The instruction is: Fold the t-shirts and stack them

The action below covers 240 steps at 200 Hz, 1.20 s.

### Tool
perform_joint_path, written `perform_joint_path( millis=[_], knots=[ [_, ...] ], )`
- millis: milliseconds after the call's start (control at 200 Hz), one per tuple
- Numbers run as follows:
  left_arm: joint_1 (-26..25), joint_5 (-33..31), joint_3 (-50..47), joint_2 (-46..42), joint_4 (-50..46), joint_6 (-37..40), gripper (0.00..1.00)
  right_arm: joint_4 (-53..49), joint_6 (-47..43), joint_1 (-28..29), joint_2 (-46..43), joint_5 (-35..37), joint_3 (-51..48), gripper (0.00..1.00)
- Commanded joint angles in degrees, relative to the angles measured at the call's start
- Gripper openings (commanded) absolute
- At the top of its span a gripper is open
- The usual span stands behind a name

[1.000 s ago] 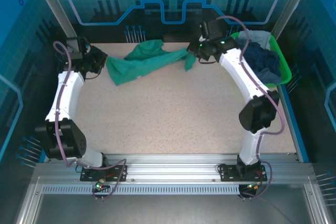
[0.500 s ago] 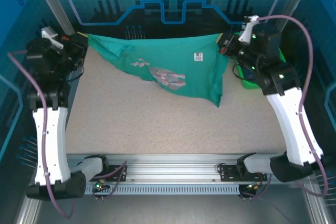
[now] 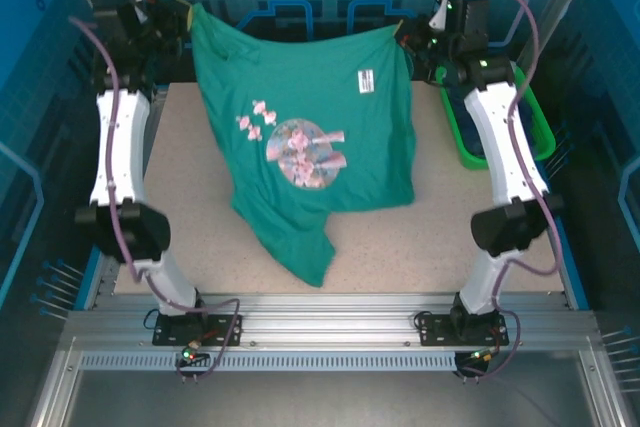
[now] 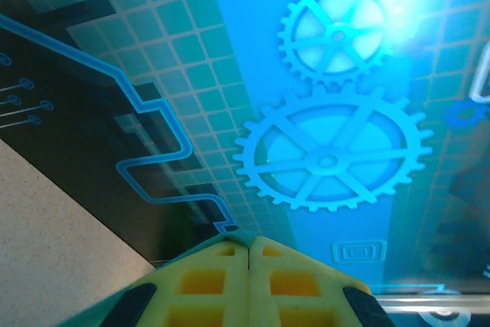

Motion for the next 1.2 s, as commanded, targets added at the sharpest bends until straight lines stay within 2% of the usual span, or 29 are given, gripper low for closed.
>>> perform_joint_path(
  millis=[0, 65, 125, 210, 275, 360, 475, 545, 665, 760, 865, 980, 1195],
  knots=[
    [0.79, 3.98, 17.30, 3.12, 1.12, -2.12, 0.00, -0.46, 1.43, -1.57, 2.77, -2.07, 14.18, 0.00],
    [1.00, 4.59, 26.62, 6.16, -1.24, -2.77, 0.00, -2.03, 2.23, -2.34, 5.65, -2.76, 20.44, 0.00],
    [1.10, 5.10, 30.26, 6.30, -1.67, -3.09, 0.00, -3.37, 2.85, -3.05, 6.99, -3.55, 23.93, 0.00],
    [1.14, 5.25, 27.75, 2.12, -2.01, -1.39, 0.00, -3.87, 2.71, -3.77, 6.02, -4.19, 23.58, 0.00],
    [1.10, 4.73, 21.41, -3.73, -3.28, 1.23, 0.00, -3.76, 2.24, -4.17, 3.69, -4.86, 20.33, 0.00],
    [0.79, 3.24, 4.92, -14.54, -2.11, 2.74, 0.00, -1.91, 1.36, -4.02, -1.40, -5.67, 10.97, 0.00],
    [-0.05, -2.82, -26.41, -32.43, -2.61, 2.22, 0.00, 2.71, 0.77, -2.76, -10.79, -6.61, -8.82, 0.00],
    [-1.13, -5.82, -43.91, -43.01, -6.48, 1.79, 0.00, 5.77, 0.80, -0.61, -16.52, -6.15, -23.36, 0.00],
    [-4.90, -6.92, -69.88, -56.85, -10.60, 1.09, 0.00, 8.86, 0.96, 5.84, -23.98, -3.42, -46.62, 0.00],
    [-7.24, -8.49, -85.30, -63.56, -13.96, -0.01, 0.00, 11.70, 3.85, 11.37, -24.23, -2.77, -61.41, 0.00],
    [-8.04, -7.03, -98.92, -65.95, -8.51, -3.49, 0.00, 12.67, 6.46, 14.14, -17.62, -4.33, -69.56, 0.00],
    [-9.20, -7.16, -102.26, -63.54, -10.02, -3.84, 0.00, 5.67, 5.30, 14.74, -8.48, -4.80, -67.83, 0.00],
    [-10.37, -7.02, -99.12, -61.77, -14.48, -3.86, 0.00, -3.75, 4.05, 15.25, -6.64, -1.58, -65.31, 0.00]
  ],
)
